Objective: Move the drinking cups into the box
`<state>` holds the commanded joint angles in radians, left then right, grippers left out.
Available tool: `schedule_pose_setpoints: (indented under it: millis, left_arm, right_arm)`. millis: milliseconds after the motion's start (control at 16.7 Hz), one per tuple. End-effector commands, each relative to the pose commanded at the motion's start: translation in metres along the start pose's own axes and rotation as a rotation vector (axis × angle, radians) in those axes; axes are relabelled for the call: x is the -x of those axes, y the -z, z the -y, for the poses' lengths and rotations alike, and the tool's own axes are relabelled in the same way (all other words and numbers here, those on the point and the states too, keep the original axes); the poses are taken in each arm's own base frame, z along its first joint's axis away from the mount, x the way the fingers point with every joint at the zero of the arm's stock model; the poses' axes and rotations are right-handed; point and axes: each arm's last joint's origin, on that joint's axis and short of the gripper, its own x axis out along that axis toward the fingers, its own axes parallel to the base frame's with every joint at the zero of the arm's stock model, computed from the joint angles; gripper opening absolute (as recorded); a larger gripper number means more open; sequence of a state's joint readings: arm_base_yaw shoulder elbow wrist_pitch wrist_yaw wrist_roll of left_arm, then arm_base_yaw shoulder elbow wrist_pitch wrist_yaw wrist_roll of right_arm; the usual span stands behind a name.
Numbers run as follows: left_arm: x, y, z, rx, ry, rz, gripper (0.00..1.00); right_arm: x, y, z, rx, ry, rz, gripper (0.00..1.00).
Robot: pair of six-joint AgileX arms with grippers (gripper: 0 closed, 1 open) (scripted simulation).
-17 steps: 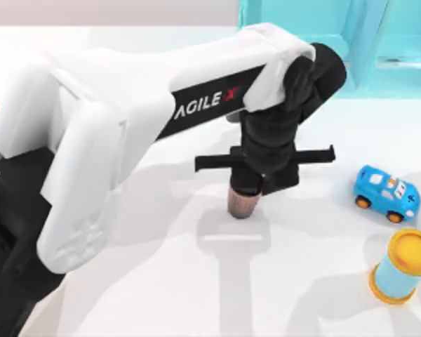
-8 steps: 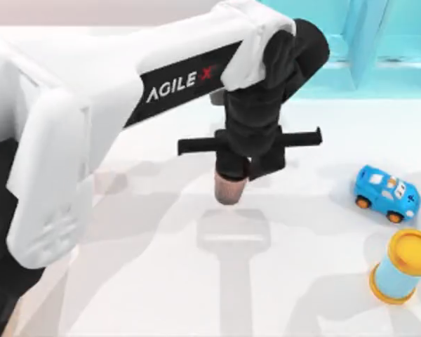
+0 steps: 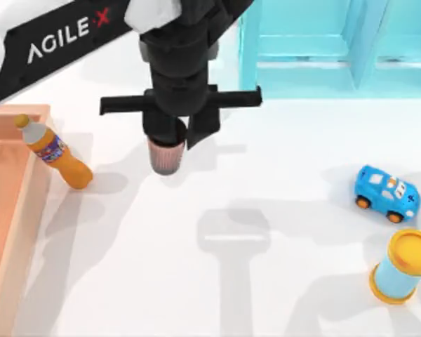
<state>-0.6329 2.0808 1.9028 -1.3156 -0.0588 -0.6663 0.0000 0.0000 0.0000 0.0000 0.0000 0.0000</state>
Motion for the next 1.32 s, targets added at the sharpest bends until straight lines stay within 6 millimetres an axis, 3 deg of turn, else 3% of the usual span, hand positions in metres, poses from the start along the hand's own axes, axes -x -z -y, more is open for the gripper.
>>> schedule_pose_setpoints:
  millis: [180, 360, 540, 720, 840, 960, 1140, 1320]
  left_arm:
    - [0.0, 0.0, 0.001, -0.005, 0.001, 0.002, 0.0]
    - [-0.001, -0.013, -0.023, -0.005, 0.0, -0.027, 0.0]
    - [0.003, -0.036, -0.084, -0.004, 0.007, -0.062, 0.0]
    - [0.012, -0.05, -0.181, 0.001, 0.024, -0.08, 0.0]
    - [0.02, -0.043, -0.244, -0.003, 0.039, -0.083, 0.0]
    - [0.029, -0.028, -0.287, -0.017, 0.055, -0.079, 0.0]
    - [0.039, -0.005, -0.32, -0.039, 0.076, -0.064, 0.0]
    - [0.044, 0.005, -0.324, -0.056, 0.087, -0.052, 0.0]
  right_arm:
    - [0.0, 0.0, 0.0, 0.0, 0.0, 0.0, 1.0]
    - [0.0, 0.0, 0.0, 0.0, 0.0, 0.0, 1.0]
    - [0.0, 0.0, 0.0, 0.0, 0.0, 0.0, 1.0]
    - [0.0, 0.0, 0.0, 0.0, 0.0, 0.0, 1.0]
    - [0.0, 0.0, 0.0, 0.0, 0.0, 0.0, 1.0]
    - [0.0, 0.0, 0.0, 0.0, 0.0, 0.0, 1.0]
    - [0.0, 0.0, 0.0, 0.0, 0.0, 0.0, 1.0]
    - [0.0, 0.0, 0.0, 0.0, 0.0, 0.0, 1.0]
